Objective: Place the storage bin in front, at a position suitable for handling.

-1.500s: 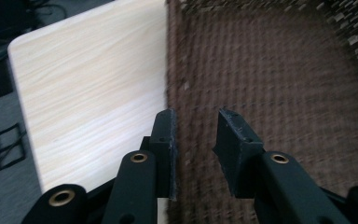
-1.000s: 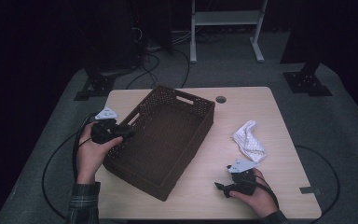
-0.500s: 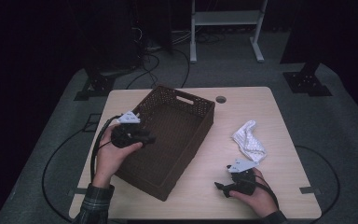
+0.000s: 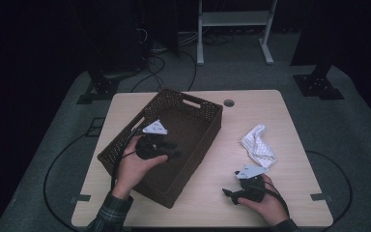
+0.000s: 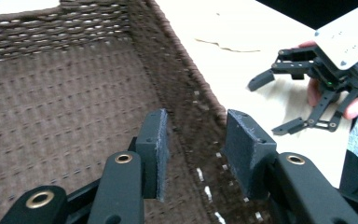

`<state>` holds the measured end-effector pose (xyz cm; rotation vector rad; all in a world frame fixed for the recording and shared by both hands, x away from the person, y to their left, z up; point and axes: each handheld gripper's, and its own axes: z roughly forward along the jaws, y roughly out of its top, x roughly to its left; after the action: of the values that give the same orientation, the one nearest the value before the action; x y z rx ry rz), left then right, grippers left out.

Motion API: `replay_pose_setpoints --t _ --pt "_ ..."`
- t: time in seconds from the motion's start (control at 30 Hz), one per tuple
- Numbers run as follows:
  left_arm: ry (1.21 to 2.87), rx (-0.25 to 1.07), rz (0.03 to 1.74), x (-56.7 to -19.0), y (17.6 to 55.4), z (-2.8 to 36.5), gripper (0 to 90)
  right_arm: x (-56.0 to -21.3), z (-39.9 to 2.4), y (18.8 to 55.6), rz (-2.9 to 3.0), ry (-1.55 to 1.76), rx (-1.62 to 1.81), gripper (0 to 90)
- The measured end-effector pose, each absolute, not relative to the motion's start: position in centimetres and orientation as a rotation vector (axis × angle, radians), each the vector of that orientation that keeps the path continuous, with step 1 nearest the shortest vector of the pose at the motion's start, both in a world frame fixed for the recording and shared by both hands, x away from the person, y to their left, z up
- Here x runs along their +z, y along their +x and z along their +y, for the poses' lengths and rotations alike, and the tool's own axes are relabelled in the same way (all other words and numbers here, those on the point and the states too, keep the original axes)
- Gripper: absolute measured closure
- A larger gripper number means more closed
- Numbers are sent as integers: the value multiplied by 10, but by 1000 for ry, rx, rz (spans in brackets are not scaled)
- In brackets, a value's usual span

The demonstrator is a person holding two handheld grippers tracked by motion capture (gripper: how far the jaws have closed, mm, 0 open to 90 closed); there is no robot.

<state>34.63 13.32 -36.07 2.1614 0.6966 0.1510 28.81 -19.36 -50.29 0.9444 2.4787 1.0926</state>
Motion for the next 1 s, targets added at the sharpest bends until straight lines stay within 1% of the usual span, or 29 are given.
replay_pose_setpoints --t 0.1,0.27,0.53,0.67,0.73,0.9,1.0 --pt "2169 149 683 -364 344 124 570 -503 -193 288 2476 945 1095 159" --pt "2216 164 643 -370 344 115 580 -503 -194 288 2479 944 1092 160" --pt "2249 169 627 -377 345 103 577 -503 -194 288 2479 938 1092 160" --pt "2261 160 599 -383 345 99 588 -503 -193 288 2477 940 1094 160" --pt "2271 150 585 -386 344 97 614 -503 -193 288 2477 941 1095 160" --pt "2275 167 546 -393 343 96 612 -503 -193 288 2477 942 1095 160" --pt "2257 137 538 -398 343 97 617 -503 -193 288 2478 943 1095 160"
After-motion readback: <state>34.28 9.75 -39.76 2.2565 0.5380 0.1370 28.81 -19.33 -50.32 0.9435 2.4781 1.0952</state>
